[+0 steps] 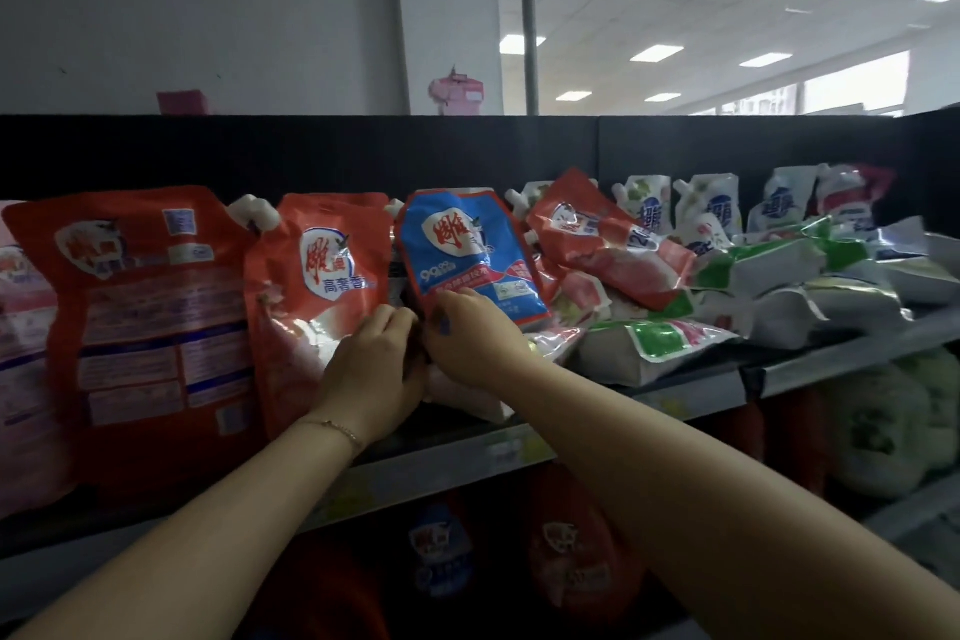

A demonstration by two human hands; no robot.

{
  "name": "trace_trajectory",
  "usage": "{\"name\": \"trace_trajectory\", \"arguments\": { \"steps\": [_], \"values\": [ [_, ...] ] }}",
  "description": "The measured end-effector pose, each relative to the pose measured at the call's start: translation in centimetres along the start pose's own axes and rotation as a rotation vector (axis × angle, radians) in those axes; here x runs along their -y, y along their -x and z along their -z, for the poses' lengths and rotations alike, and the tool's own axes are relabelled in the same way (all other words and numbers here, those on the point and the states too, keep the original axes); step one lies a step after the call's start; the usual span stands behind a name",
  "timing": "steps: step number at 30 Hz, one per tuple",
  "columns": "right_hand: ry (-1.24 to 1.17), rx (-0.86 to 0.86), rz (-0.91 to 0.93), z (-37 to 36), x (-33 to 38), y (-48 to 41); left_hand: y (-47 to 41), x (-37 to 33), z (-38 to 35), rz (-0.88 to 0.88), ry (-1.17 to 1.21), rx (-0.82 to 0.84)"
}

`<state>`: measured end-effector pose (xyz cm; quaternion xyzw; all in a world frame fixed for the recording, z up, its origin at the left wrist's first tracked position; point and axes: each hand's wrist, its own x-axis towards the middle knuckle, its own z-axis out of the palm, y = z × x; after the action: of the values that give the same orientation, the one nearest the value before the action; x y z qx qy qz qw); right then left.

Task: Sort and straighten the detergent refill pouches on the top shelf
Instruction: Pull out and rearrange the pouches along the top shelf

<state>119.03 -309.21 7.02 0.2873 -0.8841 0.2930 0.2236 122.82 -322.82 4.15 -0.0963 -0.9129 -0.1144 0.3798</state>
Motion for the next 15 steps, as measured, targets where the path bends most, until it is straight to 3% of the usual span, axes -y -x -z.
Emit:
{"name": "trace_trajectory", "arguments": {
  "steps": [10, 15],
  "values": [
    [0.160, 0.087, 0.067, 4.1, -9.0, -2.5, -6.1, -2.6, -5.9, 0.404, 0.139, 0.053],
    [0.110, 0.102, 0.006, 4.4, -13.0, -4.5, -8.3, -2.8, -7.5, 0.632, 0.309, -0.050]
  ]
}}
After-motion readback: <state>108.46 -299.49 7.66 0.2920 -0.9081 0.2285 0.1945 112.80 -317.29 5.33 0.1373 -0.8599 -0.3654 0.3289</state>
